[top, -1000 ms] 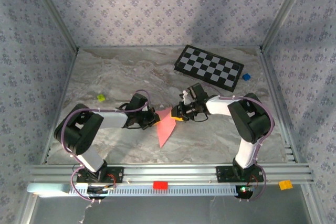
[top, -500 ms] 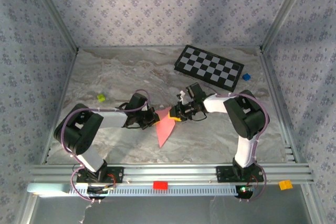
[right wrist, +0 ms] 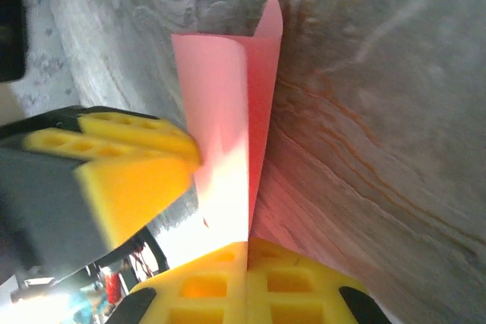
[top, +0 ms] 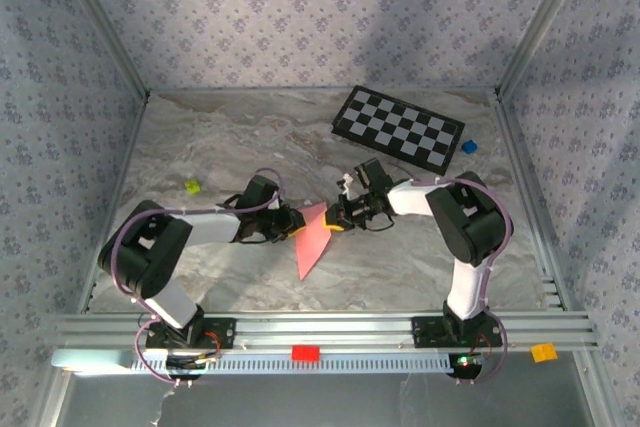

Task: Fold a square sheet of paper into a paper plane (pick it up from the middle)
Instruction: Fold the wing for the fifth time at the center of the table.

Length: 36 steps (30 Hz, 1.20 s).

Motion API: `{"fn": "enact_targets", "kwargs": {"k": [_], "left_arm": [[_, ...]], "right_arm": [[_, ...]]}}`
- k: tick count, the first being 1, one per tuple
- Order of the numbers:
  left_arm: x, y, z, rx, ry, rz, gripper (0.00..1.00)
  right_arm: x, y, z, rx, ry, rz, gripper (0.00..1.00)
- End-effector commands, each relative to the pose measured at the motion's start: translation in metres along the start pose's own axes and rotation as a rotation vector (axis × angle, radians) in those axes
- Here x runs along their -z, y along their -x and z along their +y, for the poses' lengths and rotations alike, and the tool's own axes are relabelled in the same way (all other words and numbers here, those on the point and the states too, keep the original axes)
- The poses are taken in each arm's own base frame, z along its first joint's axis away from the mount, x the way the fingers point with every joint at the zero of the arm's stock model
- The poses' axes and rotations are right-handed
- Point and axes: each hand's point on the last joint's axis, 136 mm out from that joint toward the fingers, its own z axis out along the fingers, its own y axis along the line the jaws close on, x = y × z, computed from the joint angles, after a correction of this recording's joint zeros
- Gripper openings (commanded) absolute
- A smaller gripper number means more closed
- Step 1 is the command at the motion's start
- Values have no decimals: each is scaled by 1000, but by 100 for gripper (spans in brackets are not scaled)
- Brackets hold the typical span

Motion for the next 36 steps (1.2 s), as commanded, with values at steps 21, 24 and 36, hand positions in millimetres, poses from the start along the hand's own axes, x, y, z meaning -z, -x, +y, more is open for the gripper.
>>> {"fn": "enact_targets", "kwargs": {"k": [21,24,36], "left_arm": [[17,-76,-26,-869,461,-134,48],[13,-76,-27,-958,572,-162,48],[8,-70,-13,-1048,737,-190,38]], "right_arm": [[35,10,5,-324,39,-303,0],[33,10,6,-329,42,-293,0],[32,12,9,-328,47,-288,0]]}}
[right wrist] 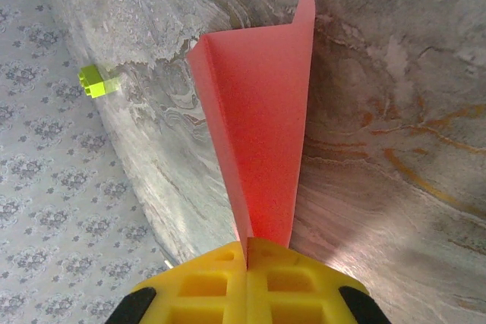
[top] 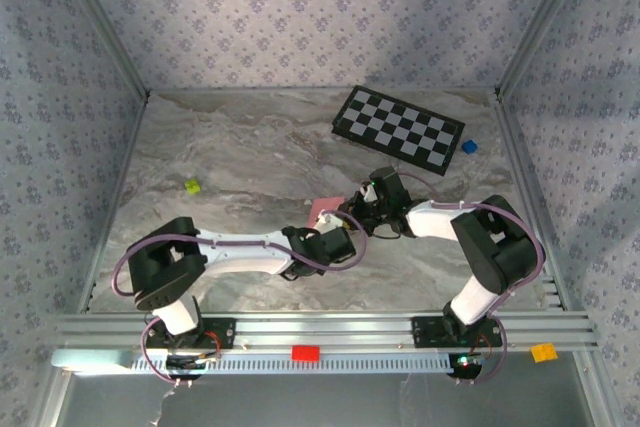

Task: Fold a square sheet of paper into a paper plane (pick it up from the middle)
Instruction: Fold the wing for the fifth time at the center of the table.

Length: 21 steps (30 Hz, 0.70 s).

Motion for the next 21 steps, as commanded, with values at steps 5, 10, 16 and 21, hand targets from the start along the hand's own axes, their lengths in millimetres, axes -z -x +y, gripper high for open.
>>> {"fn": "enact_targets", "kwargs": {"k": [5,10,16,21], "left_arm": [[-7,-8,4,-58,50,24,32],[-10,-11,3,-65,54,33,30],[-12,-15,4,-69,63,43,23],[-12,-16,4,-65,58,45,16]], "right_arm": [[-2,-1,6,-4,11,8,0],[0,0,8,0,17,4,0],[1,-1,7,1,14,8,0],[1,-1,7,0,13,7,0]]}}
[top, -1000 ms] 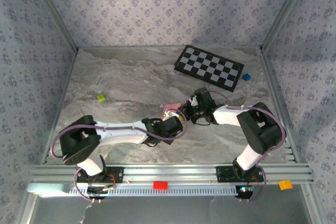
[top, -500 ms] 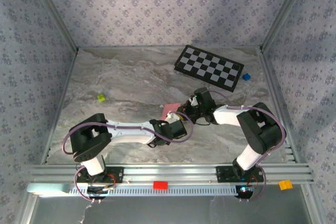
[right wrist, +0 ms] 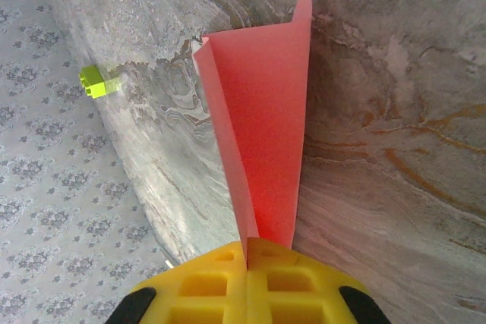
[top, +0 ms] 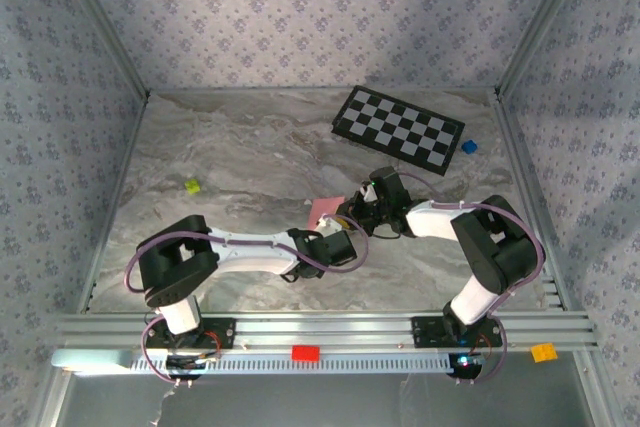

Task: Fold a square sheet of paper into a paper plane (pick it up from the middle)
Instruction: Fold the wing for the fifth time at the center of the table.

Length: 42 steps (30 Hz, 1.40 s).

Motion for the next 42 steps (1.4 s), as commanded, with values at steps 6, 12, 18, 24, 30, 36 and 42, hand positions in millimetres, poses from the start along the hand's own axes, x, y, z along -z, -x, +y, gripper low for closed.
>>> {"fn": "enact_targets", "kwargs": {"k": [6,12,18,24,30,36,42], "left_arm": [[0,-3,3,-18,22,-2,8],[0,-4,3,-8,15,-9,2],[2,-2,-6,-2,-43,-17,0],[2,-2,-22,89,-229,-2,0],[2,1,-30,204,-423,20,0],[3,7,-33,281,-575,41,0],[-1,6,-34,367,-704,79,0]], "right_arm": [[0,-1,6,3,11,9,0],[1,-1,7,6,12,10,1],[13,2,4,51,-42,-20,11],[42,10,-8,101,-131,-85,27],[64,11,-11,140,-166,-138,32],[67,7,-6,170,-136,-140,33],[62,-1,3,236,-105,-131,30]]}}
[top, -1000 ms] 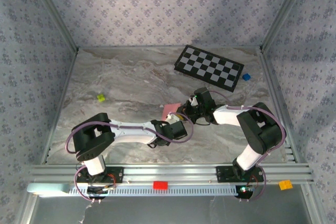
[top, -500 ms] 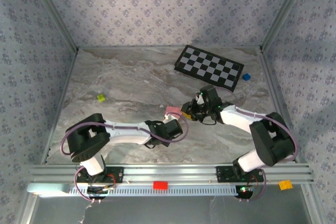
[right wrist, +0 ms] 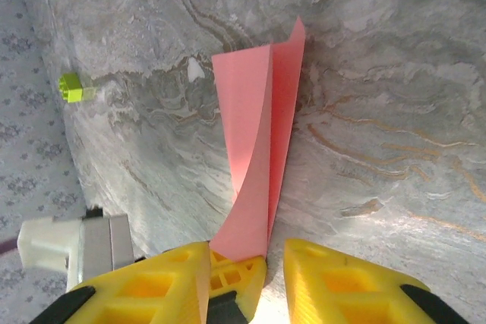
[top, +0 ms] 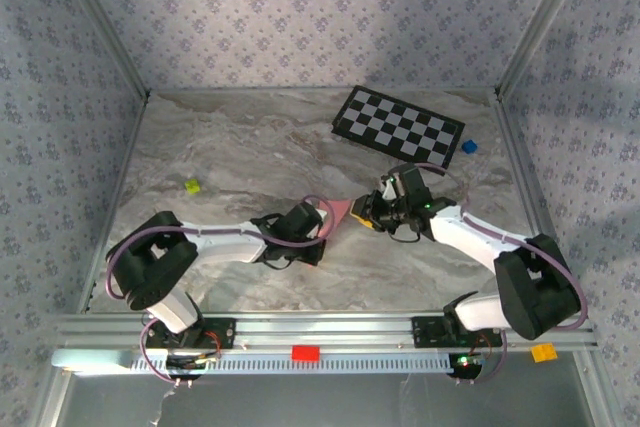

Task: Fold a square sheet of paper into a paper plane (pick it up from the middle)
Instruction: Fold the wing for the fifth time at the center of the table.

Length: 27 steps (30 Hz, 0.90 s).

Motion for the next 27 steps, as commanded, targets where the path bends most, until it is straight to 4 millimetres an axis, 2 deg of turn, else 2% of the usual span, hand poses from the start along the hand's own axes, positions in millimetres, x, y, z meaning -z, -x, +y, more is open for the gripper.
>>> {"fn": "enact_targets", "kwargs": {"k": [1,10,15,19,23,27], "left_arm": [[-1,-4,-13,57,-145,35,0],[-7,-2,-15,156,-287,79,0],[-8,4,-18,200,-356,84,0],[-10,6,-18,229,-386,91,0],[-12,6,-19,247,-405,100,0],[-13,4,-19,267,-423,108,0]], "right_arm": [[-1,-3,6,69,21,-12,28],[-7,-14,22,286,62,-110,19],[-18,-32,27,292,115,38,16],[-31,-38,25,274,132,87,13],[-40,-36,27,269,138,100,11],[-47,-30,22,257,111,99,10]]}}
